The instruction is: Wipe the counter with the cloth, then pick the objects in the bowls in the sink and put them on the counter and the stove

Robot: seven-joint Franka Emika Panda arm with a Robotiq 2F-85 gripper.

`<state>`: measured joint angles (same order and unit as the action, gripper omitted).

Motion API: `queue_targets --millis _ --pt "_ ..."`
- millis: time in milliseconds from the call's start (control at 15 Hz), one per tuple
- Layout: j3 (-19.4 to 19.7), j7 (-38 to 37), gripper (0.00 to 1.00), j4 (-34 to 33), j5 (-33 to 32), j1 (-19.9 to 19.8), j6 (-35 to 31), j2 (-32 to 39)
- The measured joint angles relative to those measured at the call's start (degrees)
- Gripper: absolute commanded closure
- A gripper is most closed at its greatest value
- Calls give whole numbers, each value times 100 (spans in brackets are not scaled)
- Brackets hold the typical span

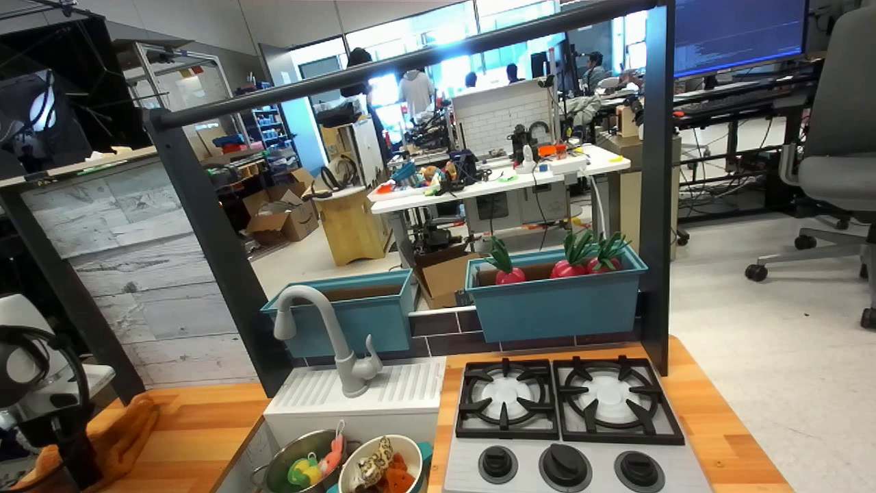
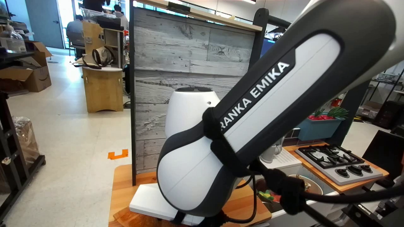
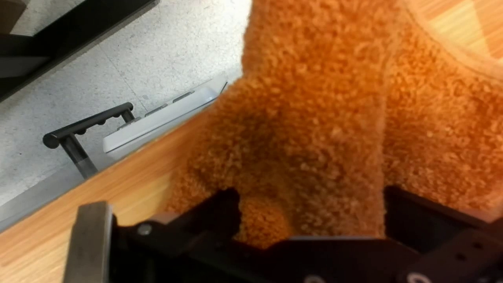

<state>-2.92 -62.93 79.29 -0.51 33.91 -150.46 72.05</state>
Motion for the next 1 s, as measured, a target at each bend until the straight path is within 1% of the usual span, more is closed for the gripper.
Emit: queue_targets --millis 133,267,400,733,867,1000 --pt "2 -7 0 2 4 -1 19 -2" --pt "221 -231 0 -22 21 11 312 -2" --pt "421 -395 0 -164 17 6 843 -5" --pt "467 -737 0 -1133 7 -2 2295 347" --pt "514 -991 0 -1340 12 -62 2689 426" --pt "562 -1229 0 -1387 13 -228 2935 431"
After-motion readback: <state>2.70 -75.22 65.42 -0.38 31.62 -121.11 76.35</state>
